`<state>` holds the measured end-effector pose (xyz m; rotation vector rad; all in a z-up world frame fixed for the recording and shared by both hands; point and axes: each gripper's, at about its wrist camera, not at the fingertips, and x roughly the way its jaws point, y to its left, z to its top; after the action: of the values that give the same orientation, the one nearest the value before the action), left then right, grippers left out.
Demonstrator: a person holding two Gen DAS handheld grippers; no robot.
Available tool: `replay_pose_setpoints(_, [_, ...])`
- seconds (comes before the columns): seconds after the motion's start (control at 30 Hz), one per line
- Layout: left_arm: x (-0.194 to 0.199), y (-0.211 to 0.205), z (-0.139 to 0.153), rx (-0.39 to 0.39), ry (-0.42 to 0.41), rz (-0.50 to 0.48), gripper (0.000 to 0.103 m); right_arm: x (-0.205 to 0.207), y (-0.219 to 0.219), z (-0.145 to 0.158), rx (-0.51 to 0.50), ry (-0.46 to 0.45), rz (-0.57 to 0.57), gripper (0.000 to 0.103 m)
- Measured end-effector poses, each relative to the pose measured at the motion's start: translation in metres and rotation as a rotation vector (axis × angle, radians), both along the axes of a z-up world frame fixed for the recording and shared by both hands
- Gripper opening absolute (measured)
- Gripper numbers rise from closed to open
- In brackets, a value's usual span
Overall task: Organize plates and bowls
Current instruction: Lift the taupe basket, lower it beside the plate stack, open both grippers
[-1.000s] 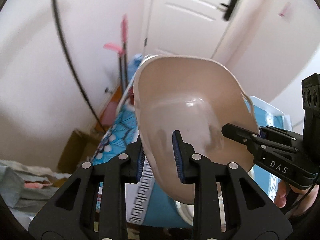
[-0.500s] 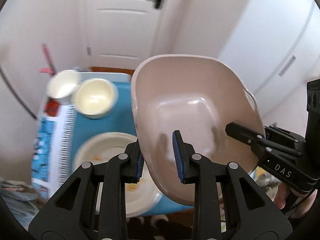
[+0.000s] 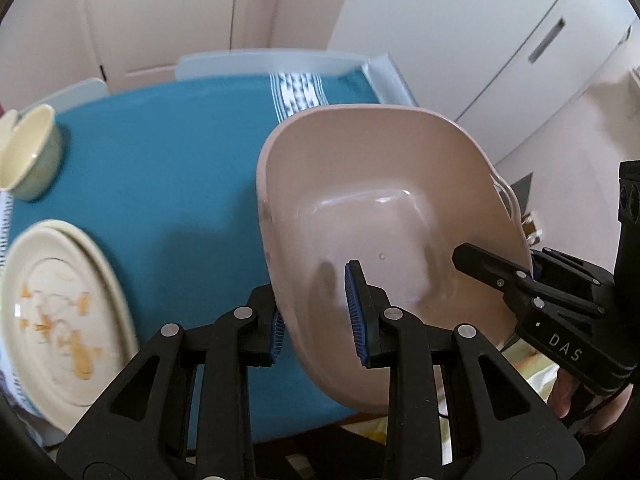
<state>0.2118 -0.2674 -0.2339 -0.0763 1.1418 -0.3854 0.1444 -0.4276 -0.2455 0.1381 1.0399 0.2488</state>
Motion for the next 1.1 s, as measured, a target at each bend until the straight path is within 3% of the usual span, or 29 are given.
replay_pose_setpoints(0.17, [0.005,-0.024,-0.032,0.055,0.040,-0.026,0.024,0.001,-0.019,-0.044,0.005,0.040,-0.012,0.018])
replay_pose_setpoints(0.4, [0.012,-0.028,-0.051,0.062,0.086,-0.034,0.029,0.001,-0.031,-0.063,0.025,0.053,-0.013,0.018])
replay_pose_setpoints(0.43, [0.012,-0.029,-0.051,0.057,0.089,-0.039,0.035,0.001,-0.031,-0.062,0.028,0.054,-0.011,0.018])
replay_pose_setpoints(0.5, [0.012,-0.030,-0.051,0.060,0.084,-0.043,0.060,0.003,-0.030,-0.063,0.033,0.058,-0.002,0.018])
replay_pose_setpoints(0.53, [0.012,-0.031,-0.051,0.068,0.072,-0.040,0.080,0.004,-0.029,-0.063,0.036,0.060,0.002,0.018])
replay_pose_setpoints(0.57, [0.012,-0.032,-0.048,0.077,0.049,-0.031,0.087,0.004,-0.029,-0.064,0.036,0.059,0.005,0.018])
replay_pose_setpoints(1.03, [0.006,-0.026,-0.021,0.090,0.026,-0.036,0.087,0.004,-0.038,-0.054,0.050,0.078,-0.002,0.019])
replay_pose_setpoints(1.1, [0.004,-0.021,-0.012,0.092,0.014,-0.029,0.087,0.000,-0.042,-0.047,0.050,0.072,-0.018,0.029])
